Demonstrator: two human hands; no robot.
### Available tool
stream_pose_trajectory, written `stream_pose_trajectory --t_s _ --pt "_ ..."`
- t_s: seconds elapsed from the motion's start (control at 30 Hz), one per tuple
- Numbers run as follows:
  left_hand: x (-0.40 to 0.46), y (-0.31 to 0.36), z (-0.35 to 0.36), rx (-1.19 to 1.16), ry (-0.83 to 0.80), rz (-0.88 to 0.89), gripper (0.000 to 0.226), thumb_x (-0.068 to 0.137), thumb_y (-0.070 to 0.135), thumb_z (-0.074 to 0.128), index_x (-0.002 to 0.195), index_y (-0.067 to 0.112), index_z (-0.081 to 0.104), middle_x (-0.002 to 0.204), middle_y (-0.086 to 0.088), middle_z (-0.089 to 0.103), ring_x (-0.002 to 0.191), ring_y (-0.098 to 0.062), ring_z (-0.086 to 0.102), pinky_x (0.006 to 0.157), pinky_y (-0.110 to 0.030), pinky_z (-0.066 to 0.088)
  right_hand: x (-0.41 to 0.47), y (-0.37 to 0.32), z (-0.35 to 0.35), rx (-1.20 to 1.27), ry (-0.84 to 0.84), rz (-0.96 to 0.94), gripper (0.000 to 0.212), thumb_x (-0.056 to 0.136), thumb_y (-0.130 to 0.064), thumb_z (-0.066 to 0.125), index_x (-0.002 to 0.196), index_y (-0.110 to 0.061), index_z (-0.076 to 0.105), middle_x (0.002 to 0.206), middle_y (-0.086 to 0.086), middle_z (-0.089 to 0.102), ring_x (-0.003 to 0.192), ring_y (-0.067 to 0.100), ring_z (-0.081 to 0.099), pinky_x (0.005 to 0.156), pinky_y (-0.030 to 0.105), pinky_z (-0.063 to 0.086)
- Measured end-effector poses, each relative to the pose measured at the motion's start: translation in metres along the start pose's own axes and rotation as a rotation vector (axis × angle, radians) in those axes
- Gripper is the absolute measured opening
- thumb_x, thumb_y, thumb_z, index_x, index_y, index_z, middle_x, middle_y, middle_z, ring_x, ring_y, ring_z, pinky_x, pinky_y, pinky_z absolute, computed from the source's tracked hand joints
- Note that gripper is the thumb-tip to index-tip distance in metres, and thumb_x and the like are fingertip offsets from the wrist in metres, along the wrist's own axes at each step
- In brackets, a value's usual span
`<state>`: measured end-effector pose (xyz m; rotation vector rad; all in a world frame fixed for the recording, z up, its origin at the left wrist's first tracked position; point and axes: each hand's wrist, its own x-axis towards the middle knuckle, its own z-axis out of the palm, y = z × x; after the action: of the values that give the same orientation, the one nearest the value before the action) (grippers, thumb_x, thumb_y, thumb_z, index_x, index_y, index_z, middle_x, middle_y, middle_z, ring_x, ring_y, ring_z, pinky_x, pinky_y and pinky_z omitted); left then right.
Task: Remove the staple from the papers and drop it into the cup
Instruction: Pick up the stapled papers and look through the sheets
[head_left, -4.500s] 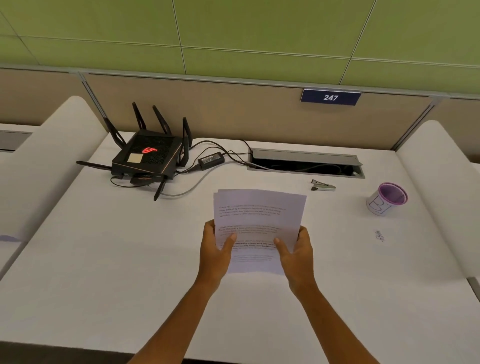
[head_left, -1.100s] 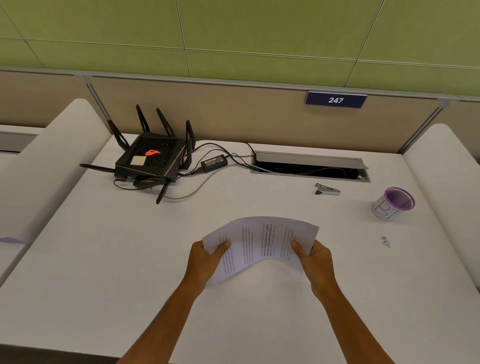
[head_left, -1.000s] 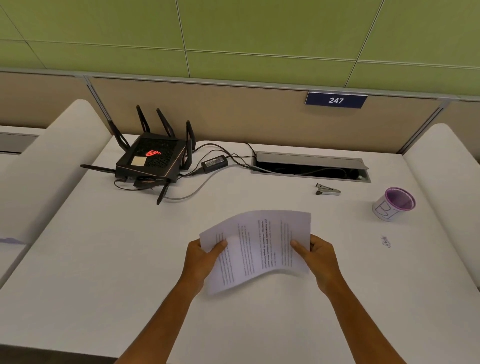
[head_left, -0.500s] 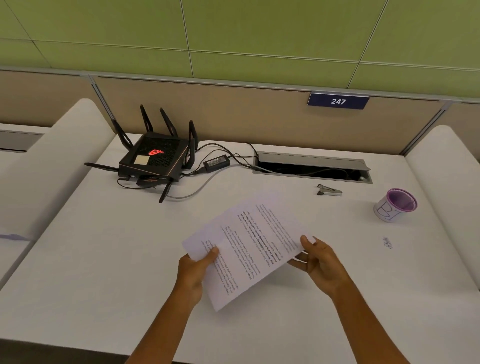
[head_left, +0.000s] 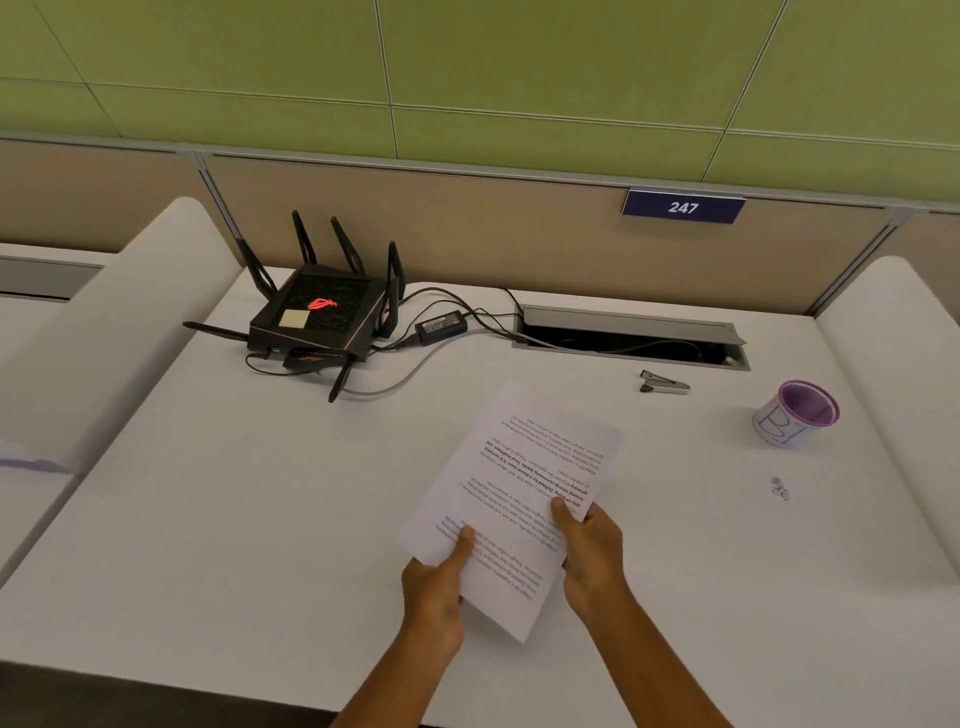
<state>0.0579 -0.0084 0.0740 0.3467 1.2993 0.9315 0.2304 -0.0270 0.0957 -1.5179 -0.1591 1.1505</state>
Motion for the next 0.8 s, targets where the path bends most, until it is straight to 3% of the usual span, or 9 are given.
stream_pose_trajectory --t_s 0.2,0.37,0.53,0.63,0.8 --pt "0.010 0.028 -0.023 0.157 -0.140 0.042 0.030 0.093 0.028 0.075 0.123 0.020 0.074 0.113 -0.003 0.081 0.109 -0.026 0.073 0.084 -0.040 0.062 0.012 -0.023 -0.013 -0.104 -0.005 -0.052 0.029 0.097 -0.018 0.071 0.126 -0.020 0.070 0.118 0.000 0.077 0.107 0.023 0.073 0.094 0.049 0.061" --pt "0.022 0.066 -0.011 0.429 -0.283 0.146 0.031 0.093 0.031 0.076 0.122 0.021 0.072 0.115 -0.001 0.080 0.103 -0.021 0.077 0.078 -0.031 0.061 0.016 -0.045 -0.017 -0.255 -0.071 -0.124 0.020 0.097 -0.021 0.071 0.117 -0.024 0.072 0.110 -0.002 0.079 0.095 0.020 0.078 0.084 0.045 0.065" --pt "0.026 0.095 0.031 0.544 -0.375 0.275 0.036 0.089 0.029 0.082 0.123 0.023 0.072 0.115 0.007 0.080 0.105 -0.017 0.077 0.092 -0.039 0.063 0.007 -0.060 -0.011 -0.256 -0.132 -0.219 0.017 0.097 -0.019 0.070 0.113 -0.025 0.074 0.104 -0.005 0.081 0.087 0.017 0.079 0.073 0.037 0.065" --pt "0.022 0.104 0.050 0.483 -0.389 0.344 0.029 0.091 0.023 0.080 0.120 0.020 0.076 0.110 0.001 0.082 0.099 -0.020 0.079 0.083 -0.036 0.065 0.003 -0.063 -0.011 -0.241 -0.136 -0.285 0.019 0.097 -0.019 0.071 0.115 -0.024 0.074 0.105 -0.006 0.080 0.091 0.019 0.078 0.076 0.039 0.066" --pt "0.013 0.103 0.060 0.436 -0.358 0.446 0.021 0.092 0.021 0.079 0.113 0.023 0.079 0.101 0.007 0.083 0.088 -0.011 0.078 0.072 -0.022 0.062 0.004 -0.060 -0.015 -0.193 -0.077 -0.356 0.021 0.095 -0.016 0.072 0.116 -0.020 0.076 0.104 -0.007 0.080 0.093 0.018 0.075 0.072 0.028 0.063"
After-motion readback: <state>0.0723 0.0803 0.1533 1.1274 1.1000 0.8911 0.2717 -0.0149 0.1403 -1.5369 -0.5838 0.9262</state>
